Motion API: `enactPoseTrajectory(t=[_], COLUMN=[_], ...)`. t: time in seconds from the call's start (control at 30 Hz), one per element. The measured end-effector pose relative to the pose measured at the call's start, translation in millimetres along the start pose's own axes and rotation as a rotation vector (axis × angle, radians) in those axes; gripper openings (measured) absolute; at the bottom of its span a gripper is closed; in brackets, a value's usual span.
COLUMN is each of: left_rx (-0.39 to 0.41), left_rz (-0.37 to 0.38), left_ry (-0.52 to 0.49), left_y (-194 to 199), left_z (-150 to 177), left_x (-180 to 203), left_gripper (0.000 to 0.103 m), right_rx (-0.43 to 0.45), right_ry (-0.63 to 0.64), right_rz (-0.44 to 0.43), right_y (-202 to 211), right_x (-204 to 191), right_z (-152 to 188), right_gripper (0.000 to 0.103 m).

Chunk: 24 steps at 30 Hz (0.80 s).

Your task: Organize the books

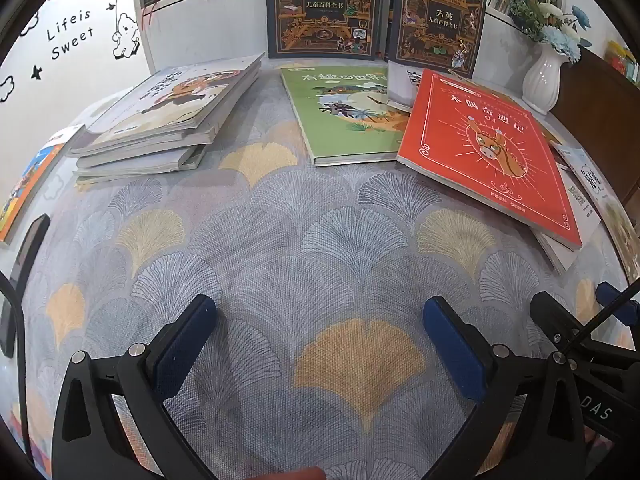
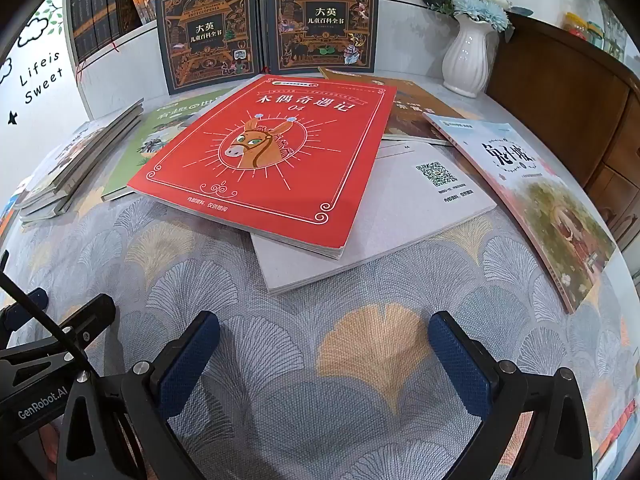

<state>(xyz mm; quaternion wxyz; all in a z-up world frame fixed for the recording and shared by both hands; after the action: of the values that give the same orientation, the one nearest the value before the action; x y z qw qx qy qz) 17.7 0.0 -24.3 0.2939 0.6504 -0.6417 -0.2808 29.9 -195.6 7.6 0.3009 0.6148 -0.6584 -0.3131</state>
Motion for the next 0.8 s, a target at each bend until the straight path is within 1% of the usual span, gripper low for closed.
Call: enactPoseTrajectory(t=[0.27, 0.4, 0.47, 0.53, 0.57, 0.63, 0.7, 0.8], left_rx=[-0.005, -0.053, -0.089, -0.136, -0.163, -0.214, -0.246, -0.291], left_rz=[0.000, 0.010, 0.025, 0.047, 0.057, 0.069, 0.084, 0.090], left_ry=[0.000, -0.013, -0.038, -0.051, -0.058, -0.091, -0.111, -0.124], left_y=[0, -3, -6, -7, -8, -13, -17, -20], left_z=[0, -4, -5, -9, -11, -14, -16, -19], left_x=[0, -1, 1, -2, -3, 0, 1, 1], left_gripper=[0.103, 0.103, 0.103, 0.103, 0.103, 0.103, 0.103, 0.103], right_rx=[0.000, -0.010, -0.059, -0.146, -0.149, -0.201, -0.244, -0.281], right_ry=[0.000, 0.007, 0.023, 0.045, 0.025, -0.020, -0.016, -0.016], right_rz=[0.000, -0.008, -0.034, -0.059, -0.051, -0.014, 0.017, 0.008], right_y=[-2, -7, -10, -14, -14, -14, -17, -18], right_x=[0, -2, -3, -6, -1, 0, -6, -9], right_z=[2, 9, 11, 14, 12, 13, 13, 10], right_gripper=[0.103, 0.103, 0.103, 0.103, 0.103, 0.103, 0.103, 0.103])
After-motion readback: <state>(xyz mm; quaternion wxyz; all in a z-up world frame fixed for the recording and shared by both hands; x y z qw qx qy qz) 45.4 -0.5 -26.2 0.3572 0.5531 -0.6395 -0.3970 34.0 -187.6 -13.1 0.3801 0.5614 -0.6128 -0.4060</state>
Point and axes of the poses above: each gripper's, at about its wrist camera, not at the fingertips, and y roughly against the way its jaws point, x to its right, z to its underside, the point moved 3 cm from there along -y, roughly the way its jaws point, and after that the axes turned 6 degrees about x, right-handed, at the moved point
